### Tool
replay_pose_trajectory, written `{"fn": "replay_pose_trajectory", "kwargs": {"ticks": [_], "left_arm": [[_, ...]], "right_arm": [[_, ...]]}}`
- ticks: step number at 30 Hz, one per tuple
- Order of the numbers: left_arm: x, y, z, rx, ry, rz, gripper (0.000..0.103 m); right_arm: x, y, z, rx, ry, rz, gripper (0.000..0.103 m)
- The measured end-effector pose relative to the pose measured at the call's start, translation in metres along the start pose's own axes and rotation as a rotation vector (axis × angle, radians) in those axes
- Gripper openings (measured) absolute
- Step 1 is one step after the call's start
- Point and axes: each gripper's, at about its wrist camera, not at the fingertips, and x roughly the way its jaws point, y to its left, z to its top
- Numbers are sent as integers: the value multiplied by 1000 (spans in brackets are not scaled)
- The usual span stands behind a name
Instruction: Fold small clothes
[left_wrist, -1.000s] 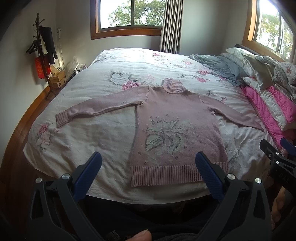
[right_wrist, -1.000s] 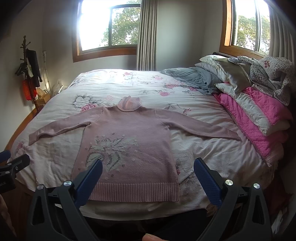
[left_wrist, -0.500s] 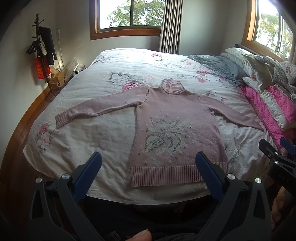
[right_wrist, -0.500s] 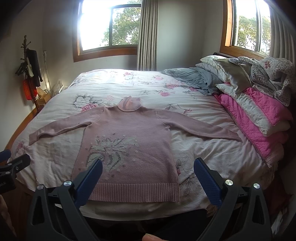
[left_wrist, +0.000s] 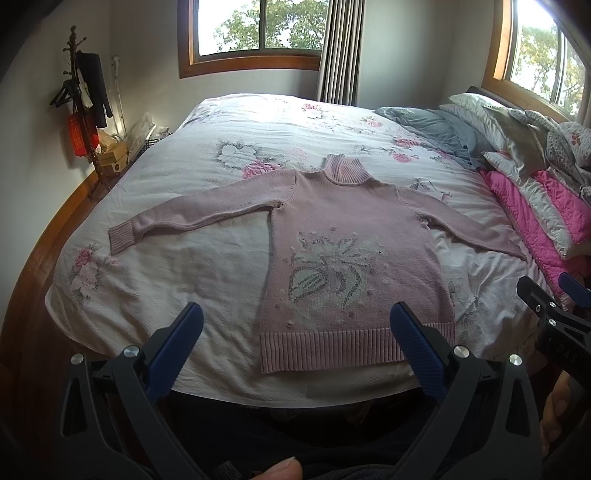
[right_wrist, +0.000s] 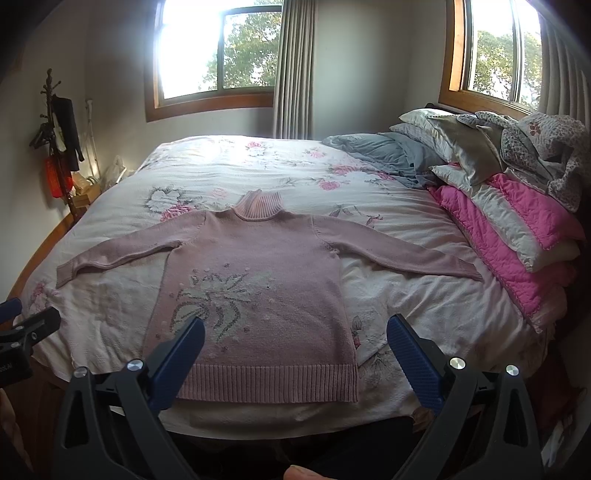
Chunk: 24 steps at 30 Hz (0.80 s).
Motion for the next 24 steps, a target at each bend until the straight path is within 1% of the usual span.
{"fn": "replay_pose_trajectory", "kwargs": {"ticks": [11,24], "left_arm": [[4,-1,1,1,9,0,100],[10,0,1,1,14,0,100]], "right_arm": [[2,-1,0,2,6,0,99],[13,-4,3,6,25,1,99]]}}
